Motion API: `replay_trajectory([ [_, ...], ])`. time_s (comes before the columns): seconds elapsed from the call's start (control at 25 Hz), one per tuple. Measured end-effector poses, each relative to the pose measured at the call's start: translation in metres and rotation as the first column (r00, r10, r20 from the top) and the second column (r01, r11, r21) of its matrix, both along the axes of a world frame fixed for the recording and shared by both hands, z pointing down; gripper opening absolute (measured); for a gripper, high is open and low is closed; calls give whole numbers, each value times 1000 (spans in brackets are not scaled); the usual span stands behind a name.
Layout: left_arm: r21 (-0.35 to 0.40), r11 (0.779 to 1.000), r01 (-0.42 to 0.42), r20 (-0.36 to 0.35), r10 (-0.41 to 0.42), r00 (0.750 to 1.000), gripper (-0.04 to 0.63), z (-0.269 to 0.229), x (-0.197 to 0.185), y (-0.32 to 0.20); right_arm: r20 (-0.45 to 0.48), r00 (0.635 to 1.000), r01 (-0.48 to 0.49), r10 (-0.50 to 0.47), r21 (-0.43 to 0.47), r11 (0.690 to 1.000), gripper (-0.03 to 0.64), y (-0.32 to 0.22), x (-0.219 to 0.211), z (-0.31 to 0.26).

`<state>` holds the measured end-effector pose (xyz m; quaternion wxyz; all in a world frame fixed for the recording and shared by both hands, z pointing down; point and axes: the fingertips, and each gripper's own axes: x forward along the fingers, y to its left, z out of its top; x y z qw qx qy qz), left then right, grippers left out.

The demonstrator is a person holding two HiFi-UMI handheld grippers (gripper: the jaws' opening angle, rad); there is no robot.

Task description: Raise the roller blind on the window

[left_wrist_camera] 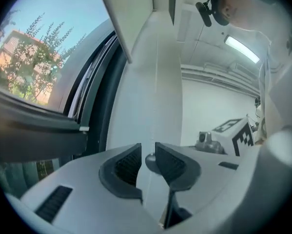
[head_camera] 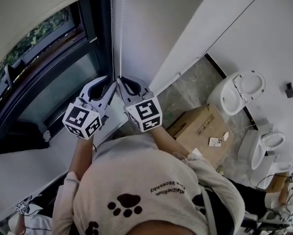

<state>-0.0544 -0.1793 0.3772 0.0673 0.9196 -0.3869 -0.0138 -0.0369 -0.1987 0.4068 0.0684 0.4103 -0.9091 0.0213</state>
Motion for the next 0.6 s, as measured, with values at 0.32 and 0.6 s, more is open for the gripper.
replay_trajectory([
  [0.32,83,996,-41,34,39,999,94,-65,12,-9,8,1000,7,-7,3,1000,9,0,-1,-1],
  [0.6,137,987,-89,18,87,996,94,-114,26,-14,1,1000,20,-20,-4,1000,9,2,0,3],
])
